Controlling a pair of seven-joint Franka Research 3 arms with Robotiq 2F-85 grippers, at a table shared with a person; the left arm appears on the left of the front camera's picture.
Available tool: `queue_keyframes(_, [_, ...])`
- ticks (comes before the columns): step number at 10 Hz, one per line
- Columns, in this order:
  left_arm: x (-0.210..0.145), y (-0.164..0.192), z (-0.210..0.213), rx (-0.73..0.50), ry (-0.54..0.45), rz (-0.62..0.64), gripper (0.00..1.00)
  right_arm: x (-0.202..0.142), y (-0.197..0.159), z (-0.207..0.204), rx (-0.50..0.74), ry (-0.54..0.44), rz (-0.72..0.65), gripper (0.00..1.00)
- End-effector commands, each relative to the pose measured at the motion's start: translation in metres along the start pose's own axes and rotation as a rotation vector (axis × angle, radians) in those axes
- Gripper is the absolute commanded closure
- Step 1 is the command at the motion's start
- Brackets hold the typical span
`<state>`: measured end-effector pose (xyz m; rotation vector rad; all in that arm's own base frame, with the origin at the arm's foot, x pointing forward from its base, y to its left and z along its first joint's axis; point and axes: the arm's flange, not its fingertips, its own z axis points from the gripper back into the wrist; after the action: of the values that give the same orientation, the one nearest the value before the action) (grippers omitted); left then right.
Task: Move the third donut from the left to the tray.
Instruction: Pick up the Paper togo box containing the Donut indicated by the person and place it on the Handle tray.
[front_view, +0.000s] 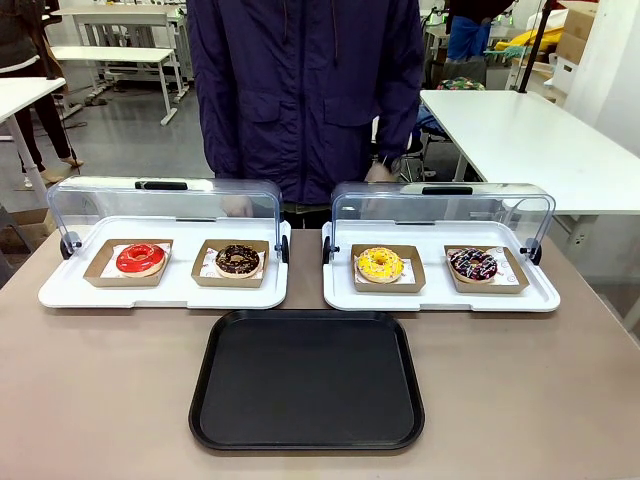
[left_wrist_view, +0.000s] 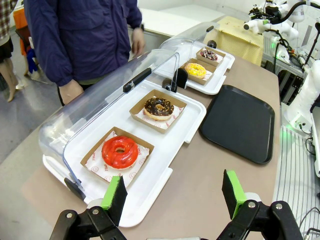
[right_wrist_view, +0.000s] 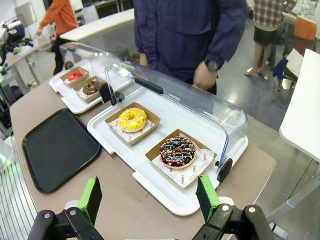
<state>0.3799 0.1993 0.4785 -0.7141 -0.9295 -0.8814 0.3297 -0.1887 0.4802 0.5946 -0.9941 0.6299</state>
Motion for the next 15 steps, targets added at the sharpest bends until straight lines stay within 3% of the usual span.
queue_keyframes(1, [0.002, 0.0009, 0.0015, -0.008, -0.008, -0.01, 0.0, 0.002, -0.0035, -0.0011, 0.001, -0.027, 0.022, 0.0])
queue_keyframes(15, [0.002, 0.0009, 0.0015, -0.008, -0.008, -0.01, 0.0, 0.002, -0.0035, -0.0011, 0.001, -0.027, 0.022, 0.0])
